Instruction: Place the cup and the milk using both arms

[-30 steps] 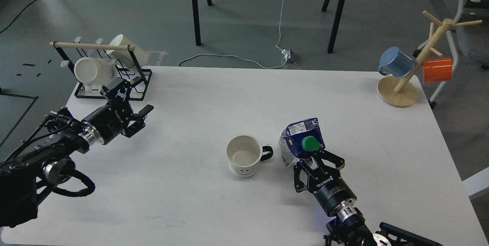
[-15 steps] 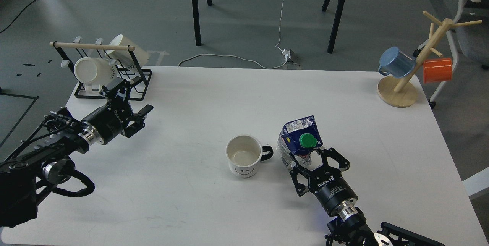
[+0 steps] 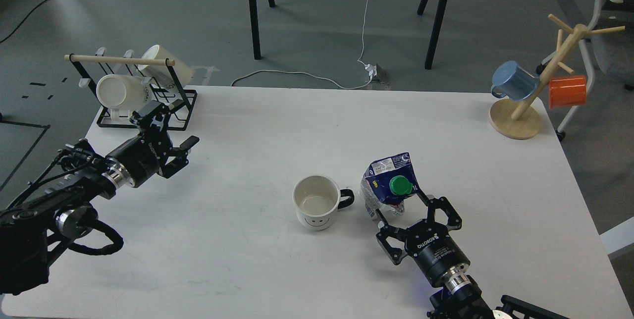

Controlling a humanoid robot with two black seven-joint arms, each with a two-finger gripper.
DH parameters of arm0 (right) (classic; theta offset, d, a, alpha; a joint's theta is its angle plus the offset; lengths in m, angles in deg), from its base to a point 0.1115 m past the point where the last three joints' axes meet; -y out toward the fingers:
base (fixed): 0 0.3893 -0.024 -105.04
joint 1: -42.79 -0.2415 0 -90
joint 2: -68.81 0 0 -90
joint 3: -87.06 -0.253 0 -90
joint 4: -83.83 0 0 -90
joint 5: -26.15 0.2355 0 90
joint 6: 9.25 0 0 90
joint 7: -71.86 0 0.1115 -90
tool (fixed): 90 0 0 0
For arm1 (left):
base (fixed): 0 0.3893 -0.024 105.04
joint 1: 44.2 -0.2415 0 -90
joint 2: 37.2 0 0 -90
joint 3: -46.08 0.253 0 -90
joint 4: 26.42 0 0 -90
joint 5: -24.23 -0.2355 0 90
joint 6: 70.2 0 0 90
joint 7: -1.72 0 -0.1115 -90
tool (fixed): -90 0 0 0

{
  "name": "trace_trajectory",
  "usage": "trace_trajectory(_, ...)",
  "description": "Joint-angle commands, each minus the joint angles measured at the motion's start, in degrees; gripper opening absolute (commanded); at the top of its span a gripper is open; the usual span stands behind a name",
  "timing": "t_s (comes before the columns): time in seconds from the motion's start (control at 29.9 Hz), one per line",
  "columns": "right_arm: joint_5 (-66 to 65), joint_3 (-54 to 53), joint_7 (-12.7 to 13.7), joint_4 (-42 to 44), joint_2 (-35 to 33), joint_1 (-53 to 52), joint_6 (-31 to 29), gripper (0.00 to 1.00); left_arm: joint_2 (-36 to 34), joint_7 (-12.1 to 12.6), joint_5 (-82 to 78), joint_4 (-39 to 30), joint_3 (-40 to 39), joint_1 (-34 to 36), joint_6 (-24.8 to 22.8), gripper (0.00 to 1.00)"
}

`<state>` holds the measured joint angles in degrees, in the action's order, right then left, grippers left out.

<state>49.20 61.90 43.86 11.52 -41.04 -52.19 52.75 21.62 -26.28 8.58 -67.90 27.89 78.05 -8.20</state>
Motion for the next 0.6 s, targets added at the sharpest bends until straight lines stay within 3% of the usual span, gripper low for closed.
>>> trace_trajectory(0.0, -0.02, 0.11, 0.0, -1.42, -3.35, 3.12, 0.0, 0.97, 0.25, 0.0, 0.0, 0.7, 0.0, 0.01, 0.0, 0.99)
trace_trajectory(0.2, -1.25, -0.5, 0.0, -3.35, -7.65, 8.13, 0.0, 0.97, 1.74, 0.0, 0.0, 1.49, 0.0, 0.1, 0.0, 0.99)
trace_trajectory(0.37, -1.69, -3.4, 0.0, -8.19, -18.18, 10.07, 0.0, 0.97, 1.48, 0.0, 0.0, 1.49, 0.0, 0.18, 0.0, 0.99)
trace_trajectory(0.57, -1.34, -13.76, 0.0, -7.32, -27.34, 7.79, 0.0, 0.96, 1.39, 0.0, 0.0, 1.49, -0.18, 0.36, 0.0, 0.99)
